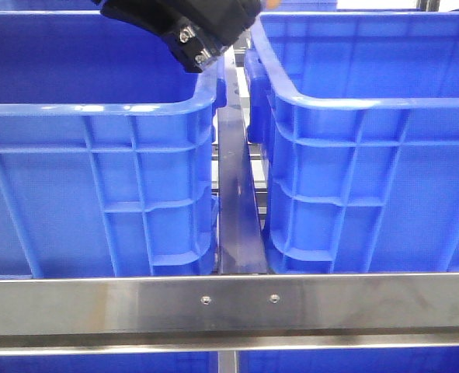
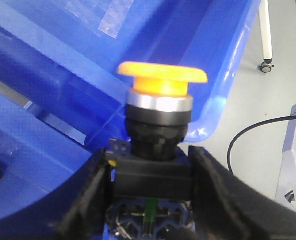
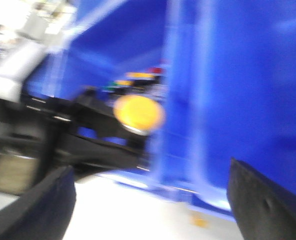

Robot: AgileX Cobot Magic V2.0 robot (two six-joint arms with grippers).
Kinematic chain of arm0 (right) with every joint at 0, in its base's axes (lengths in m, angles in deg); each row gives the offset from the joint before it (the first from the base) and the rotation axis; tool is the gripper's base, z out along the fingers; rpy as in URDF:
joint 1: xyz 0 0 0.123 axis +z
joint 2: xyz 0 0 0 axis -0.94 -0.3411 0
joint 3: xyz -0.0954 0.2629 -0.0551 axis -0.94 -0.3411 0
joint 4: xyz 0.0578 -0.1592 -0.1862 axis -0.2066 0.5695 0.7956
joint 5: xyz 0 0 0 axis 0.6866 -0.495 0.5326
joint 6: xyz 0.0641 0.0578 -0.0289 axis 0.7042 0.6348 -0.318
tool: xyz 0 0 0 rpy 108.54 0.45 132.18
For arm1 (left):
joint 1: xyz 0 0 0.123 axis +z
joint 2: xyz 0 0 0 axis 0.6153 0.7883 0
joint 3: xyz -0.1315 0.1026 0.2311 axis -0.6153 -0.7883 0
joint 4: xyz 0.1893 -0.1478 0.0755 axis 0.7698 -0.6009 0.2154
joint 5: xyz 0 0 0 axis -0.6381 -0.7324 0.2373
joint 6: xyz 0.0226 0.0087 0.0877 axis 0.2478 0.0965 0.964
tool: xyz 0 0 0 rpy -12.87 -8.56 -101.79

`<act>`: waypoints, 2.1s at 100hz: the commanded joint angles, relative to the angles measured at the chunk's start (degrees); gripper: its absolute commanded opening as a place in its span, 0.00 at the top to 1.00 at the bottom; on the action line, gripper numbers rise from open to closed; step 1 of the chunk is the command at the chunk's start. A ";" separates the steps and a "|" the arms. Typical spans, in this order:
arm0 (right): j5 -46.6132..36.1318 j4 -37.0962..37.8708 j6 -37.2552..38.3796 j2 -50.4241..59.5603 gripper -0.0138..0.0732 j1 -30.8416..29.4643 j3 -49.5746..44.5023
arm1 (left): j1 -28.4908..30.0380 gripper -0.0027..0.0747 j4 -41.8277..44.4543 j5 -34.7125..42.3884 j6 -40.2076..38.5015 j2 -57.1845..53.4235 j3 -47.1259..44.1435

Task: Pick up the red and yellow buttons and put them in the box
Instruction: 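Bring the right gripper to the yellow button held by the left gripper, then grasp the yellow button with the right gripper and open the left gripper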

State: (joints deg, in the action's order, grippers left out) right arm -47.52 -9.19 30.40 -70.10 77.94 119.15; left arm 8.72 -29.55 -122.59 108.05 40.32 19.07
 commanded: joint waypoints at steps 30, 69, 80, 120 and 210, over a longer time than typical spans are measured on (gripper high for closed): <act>6.70 -18.13 -10.63 -16.62 0.11 4.68 6.81 | -0.29 0.72 -3.61 0.72 0.04 -2.59 1.51; 5.32 -18.55 -12.39 -26.01 0.11 10.03 12.34 | -0.29 0.72 -3.83 0.72 0.04 -2.59 1.51; 5.10 -18.55 -12.91 -27.31 0.12 11.08 12.93 | -0.29 0.72 -3.83 0.69 0.04 -2.59 1.51; 4.64 -18.75 -14.36 -27.36 0.61 11.13 12.93 | -0.29 0.72 -3.83 -0.65 0.04 -2.59 1.51; 11.56 -18.72 -15.38 -24.54 0.61 -3.36 12.93 | -0.29 0.11 -3.83 -1.87 0.04 -2.59 1.51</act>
State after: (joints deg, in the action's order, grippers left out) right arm -38.81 -24.39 16.58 -97.46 78.61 130.16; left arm 8.72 -30.00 -125.05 108.05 40.12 19.07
